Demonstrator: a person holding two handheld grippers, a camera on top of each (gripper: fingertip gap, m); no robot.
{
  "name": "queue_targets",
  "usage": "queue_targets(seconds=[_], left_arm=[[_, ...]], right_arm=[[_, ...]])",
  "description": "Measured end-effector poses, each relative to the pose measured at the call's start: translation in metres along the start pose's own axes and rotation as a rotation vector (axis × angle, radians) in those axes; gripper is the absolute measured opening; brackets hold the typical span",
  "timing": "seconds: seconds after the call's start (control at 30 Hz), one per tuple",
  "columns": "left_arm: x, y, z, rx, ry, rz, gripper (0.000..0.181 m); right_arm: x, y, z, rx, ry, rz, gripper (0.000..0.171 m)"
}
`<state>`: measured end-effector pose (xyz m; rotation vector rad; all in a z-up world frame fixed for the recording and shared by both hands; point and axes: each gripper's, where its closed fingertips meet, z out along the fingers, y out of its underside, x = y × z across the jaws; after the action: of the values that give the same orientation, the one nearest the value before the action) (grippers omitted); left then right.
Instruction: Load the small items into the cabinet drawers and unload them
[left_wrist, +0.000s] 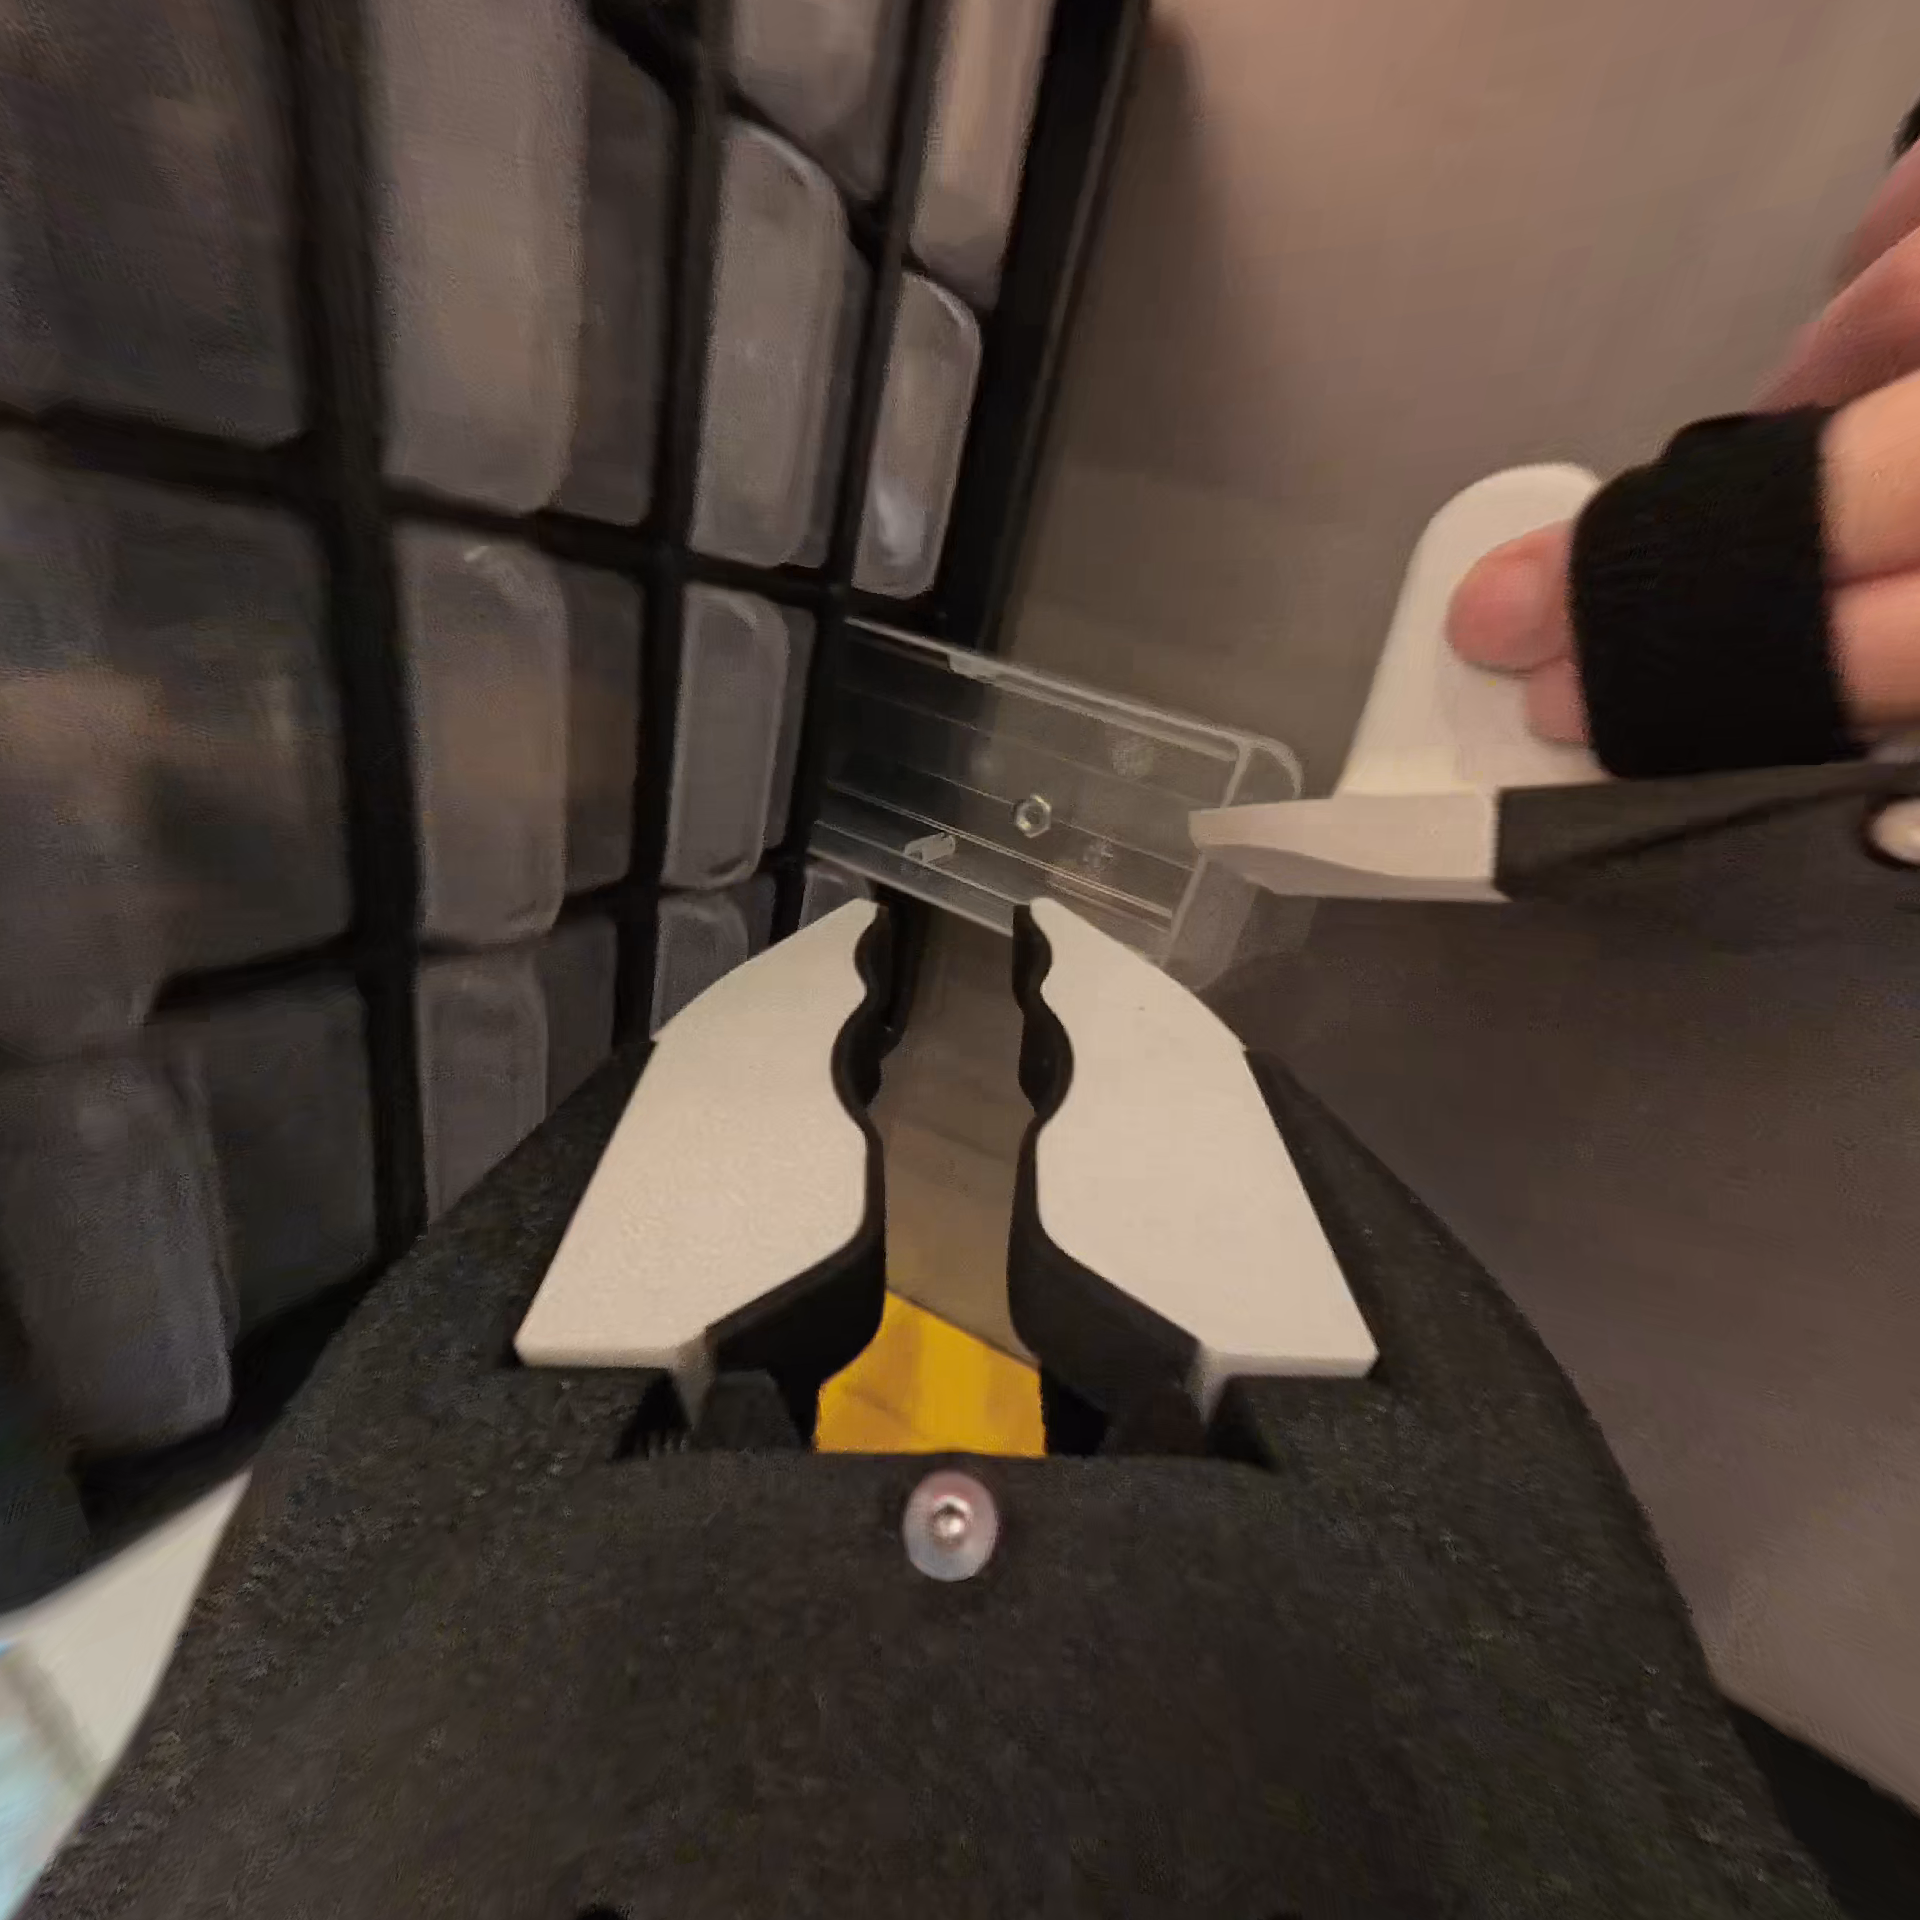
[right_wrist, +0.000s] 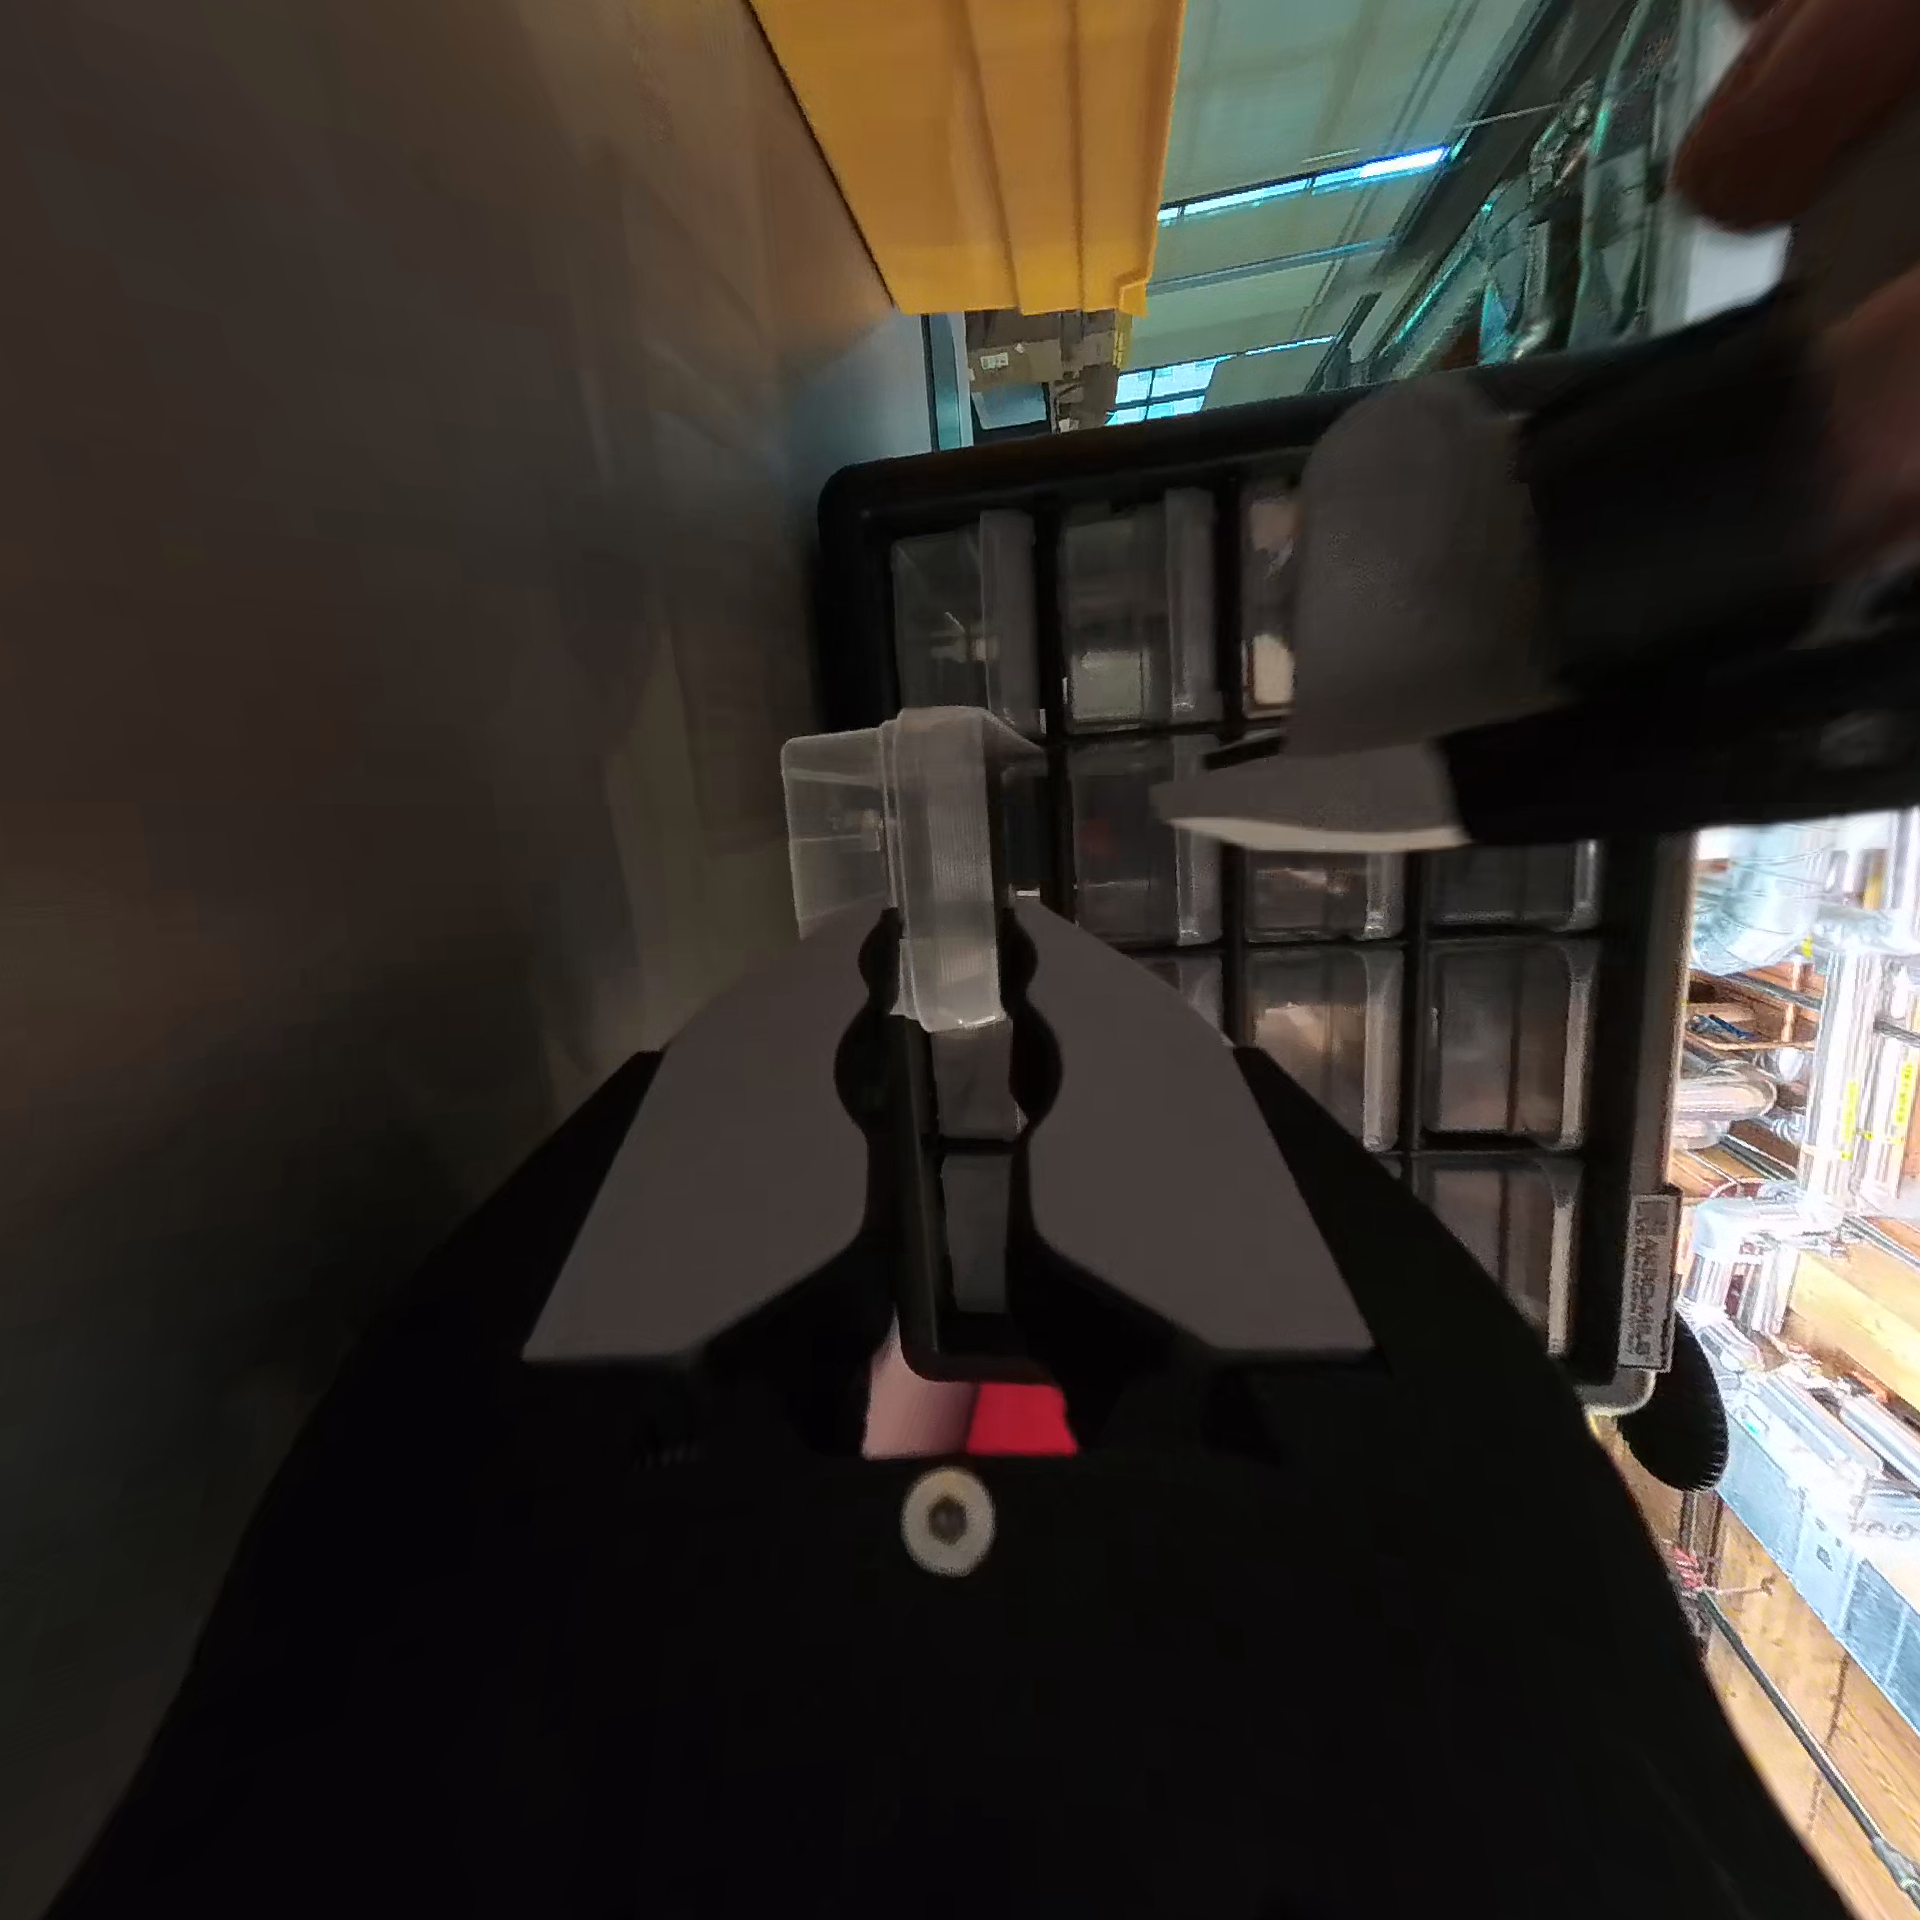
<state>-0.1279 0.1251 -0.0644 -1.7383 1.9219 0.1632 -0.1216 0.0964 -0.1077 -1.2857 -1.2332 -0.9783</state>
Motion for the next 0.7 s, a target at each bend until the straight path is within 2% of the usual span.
queue_targets(seconds=[0.1, 0.27, 0.37, 0.5, 0.7], left_arm=[[-0.005, 0.008, -0.022, 0.122, -0.037, -0.11, 0.022], [-0.001, 0.034, -0.035, 0.178, -0.06, -0.231, 0.022], [0.016, 0.04, -0.032, 0.262, -0.012, -0.297, 0.021], [0.016, 0.053, -0.02, 0.324, -0.067, -0.348, 0.017], [0.02, 0.048, -0.012, 0.411, -0.002, -0.437, 0.019]], right_arm=[[0.003, 0.001, 0.001, -0.002, 0.011, 0.019, 0.019], [0.0, -0.001, 0.0, 0.012, -0.001, 0.023, 0.019], [0.002, 0.002, 0.001, 0.006, -0.002, 0.046, 0.019], [0.007, 0.007, 0.006, -0.013, 0.014, 0.073, 0.018], [0.014, 0.001, 0.027, -0.009, 0.068, 0.038, 0.019]])
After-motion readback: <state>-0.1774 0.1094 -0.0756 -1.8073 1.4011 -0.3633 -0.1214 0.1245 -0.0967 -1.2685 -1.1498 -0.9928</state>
